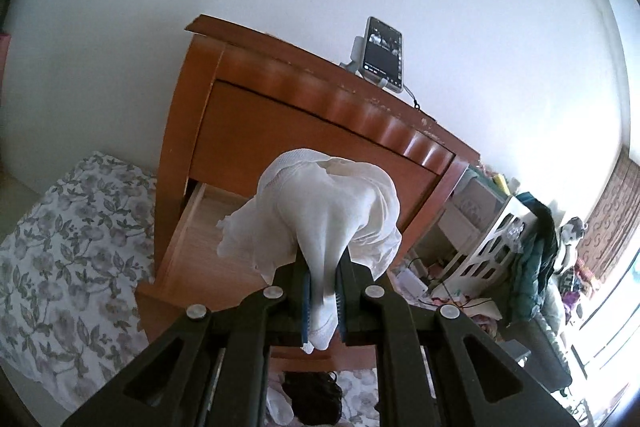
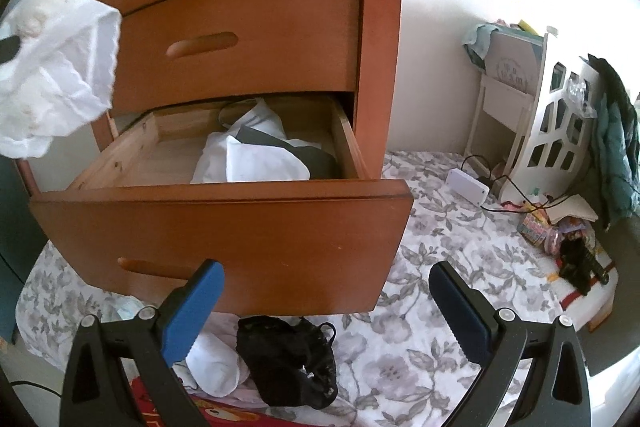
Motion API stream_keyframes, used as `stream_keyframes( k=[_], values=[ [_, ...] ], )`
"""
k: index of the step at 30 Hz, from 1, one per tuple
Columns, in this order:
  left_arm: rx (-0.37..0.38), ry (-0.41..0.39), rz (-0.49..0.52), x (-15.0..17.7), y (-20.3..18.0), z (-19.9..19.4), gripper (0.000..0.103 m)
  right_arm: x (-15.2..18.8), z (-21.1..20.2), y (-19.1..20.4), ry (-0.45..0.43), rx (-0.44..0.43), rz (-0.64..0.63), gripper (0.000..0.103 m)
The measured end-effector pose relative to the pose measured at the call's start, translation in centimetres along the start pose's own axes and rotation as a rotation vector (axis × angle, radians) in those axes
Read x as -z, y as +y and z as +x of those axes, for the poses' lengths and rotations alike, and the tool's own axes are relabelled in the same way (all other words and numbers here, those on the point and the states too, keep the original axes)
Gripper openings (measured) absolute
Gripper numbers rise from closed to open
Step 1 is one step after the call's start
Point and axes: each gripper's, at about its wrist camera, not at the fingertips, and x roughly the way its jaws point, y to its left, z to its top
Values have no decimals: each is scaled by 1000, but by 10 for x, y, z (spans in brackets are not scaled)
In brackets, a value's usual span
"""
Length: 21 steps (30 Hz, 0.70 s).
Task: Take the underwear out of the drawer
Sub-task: 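Carry the white cloth down toward the garments on the bedsheet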
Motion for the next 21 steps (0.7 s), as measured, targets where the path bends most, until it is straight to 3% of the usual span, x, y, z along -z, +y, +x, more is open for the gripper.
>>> stream_keyframes(
  k=[13,21],
  values=[
    [22,3,-28,13,3,-30,10,0,-4,4,-21,18,-17,103],
    [23,49,-29,21,2,-29,10,0,-5,7,-23,20,-35,103]
  ],
)
